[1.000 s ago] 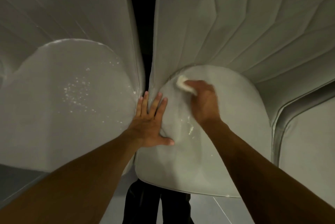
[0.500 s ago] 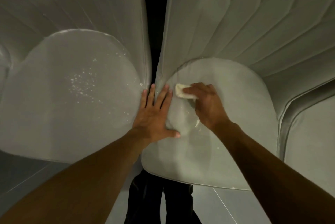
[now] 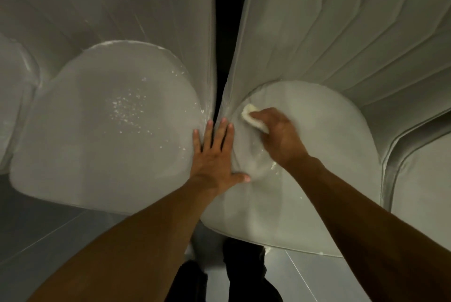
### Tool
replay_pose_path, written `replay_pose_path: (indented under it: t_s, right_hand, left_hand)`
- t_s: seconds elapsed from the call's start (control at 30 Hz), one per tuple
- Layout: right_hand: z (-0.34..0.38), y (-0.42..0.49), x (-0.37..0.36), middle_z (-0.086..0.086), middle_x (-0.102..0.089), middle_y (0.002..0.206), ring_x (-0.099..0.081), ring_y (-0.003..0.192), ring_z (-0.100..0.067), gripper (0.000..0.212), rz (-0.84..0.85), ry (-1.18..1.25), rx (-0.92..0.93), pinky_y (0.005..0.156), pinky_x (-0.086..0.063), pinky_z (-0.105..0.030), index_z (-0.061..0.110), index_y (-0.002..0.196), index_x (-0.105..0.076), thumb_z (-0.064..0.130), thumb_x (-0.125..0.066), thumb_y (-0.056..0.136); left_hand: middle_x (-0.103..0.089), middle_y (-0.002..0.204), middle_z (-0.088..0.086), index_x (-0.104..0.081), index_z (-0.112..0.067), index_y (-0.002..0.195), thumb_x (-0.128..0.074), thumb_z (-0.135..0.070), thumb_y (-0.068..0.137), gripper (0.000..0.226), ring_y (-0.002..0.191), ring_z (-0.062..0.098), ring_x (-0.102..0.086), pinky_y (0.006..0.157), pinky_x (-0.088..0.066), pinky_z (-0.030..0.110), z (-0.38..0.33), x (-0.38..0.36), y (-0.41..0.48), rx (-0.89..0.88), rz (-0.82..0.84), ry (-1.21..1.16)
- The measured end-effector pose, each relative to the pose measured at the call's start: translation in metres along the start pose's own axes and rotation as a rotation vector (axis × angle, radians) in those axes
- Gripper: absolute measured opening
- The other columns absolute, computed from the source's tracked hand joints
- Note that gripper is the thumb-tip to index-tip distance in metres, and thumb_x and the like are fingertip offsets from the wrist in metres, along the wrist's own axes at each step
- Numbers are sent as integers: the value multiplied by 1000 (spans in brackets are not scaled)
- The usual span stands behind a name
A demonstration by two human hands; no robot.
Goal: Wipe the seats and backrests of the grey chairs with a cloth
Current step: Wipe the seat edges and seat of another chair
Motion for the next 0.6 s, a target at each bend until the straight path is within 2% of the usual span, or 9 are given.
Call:
replay_pose_path:
  t_s: [0.03,0.1,0.17,0.23,0.27,0.33,0.4,0.5,0.6]
  right_hand:
    - [14,-1,-15,-13,-63,118,-61,104,-31,51,74,27,107,95,-48,-34,12,124,-67,-8,-61,77]
    - [25,-4,-22,-9,-65,119,-63,105,-25,50,134,74,171,97,-50,-35,12,122,-69,-10,-64,77]
    - [7,3,4,-7,-67,117,-65,107,-24,44,-19,117,130,99,-50,-38,12,119,-71,-3,-59,79]
    - [-23,5,38,-10,-67,116,-63,106,-27,45,-238,48,33,100,-45,-32,10,120,-69,-1,-57,78]
    - [-36,3,43,-13,-65,116,-61,105,-29,47,-277,6,-30,99,-41,-28,10,124,-67,0,-58,79]
    - [-49,1,30,-15,-60,119,-58,105,-35,50,-249,-75,-84,100,-41,-33,12,132,-61,4,-60,83]
    - [-49,3,17,-14,-55,117,-57,100,-36,47,-227,-111,-47,96,-44,-37,15,135,-58,12,-61,88]
    - [-48,16,19,-10,-56,113,-59,99,-31,36,-261,-98,-35,90,-41,-25,17,130,-62,15,-61,93]
    - [-31,22,14,-9,-60,111,-60,100,-28,35,-282,-122,115,90,-40,-23,17,125,-65,8,-61,91]
  left_hand:
    - [42,159,3,30,-20,155,-51,-92,69,138,146,32,39,119,14,63,1,0,0,-12,-12,-5]
    - [40,160,2,28,-22,156,-50,-93,67,138,146,30,39,119,14,62,2,1,0,-42,-55,-21]
    - [37,162,2,24,-21,158,-46,-96,65,138,147,29,37,119,15,62,3,0,2,-61,-80,-24]
    - [33,164,1,20,-21,159,-43,-99,63,139,148,27,36,120,15,61,5,-1,3,-71,-113,-28]
    - [31,165,1,19,-21,159,-41,-100,62,139,149,26,35,120,15,61,6,-1,2,-72,-133,-33]
    - [28,166,0,17,-21,160,-38,-103,60,140,150,25,33,121,15,60,6,-1,2,-87,-166,-46]
    - [23,168,1,13,-20,161,-37,-104,58,142,151,25,30,121,14,59,8,0,0,-92,-215,-61]
    - [20,169,-1,12,-20,161,-37,-105,56,144,152,23,27,122,13,58,8,1,-1,-107,-282,-55]
    - [18,168,-4,11,-21,161,-38,-106,55,144,153,21,26,122,14,56,10,2,-3,-103,-345,-73]
Point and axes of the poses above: each hand's wrist, its own y-axis towards the middle knuckle, its own x-axis out of the back of the hand, z = x × y, the point moved 10 cm from there along y, towards the middle knuckle
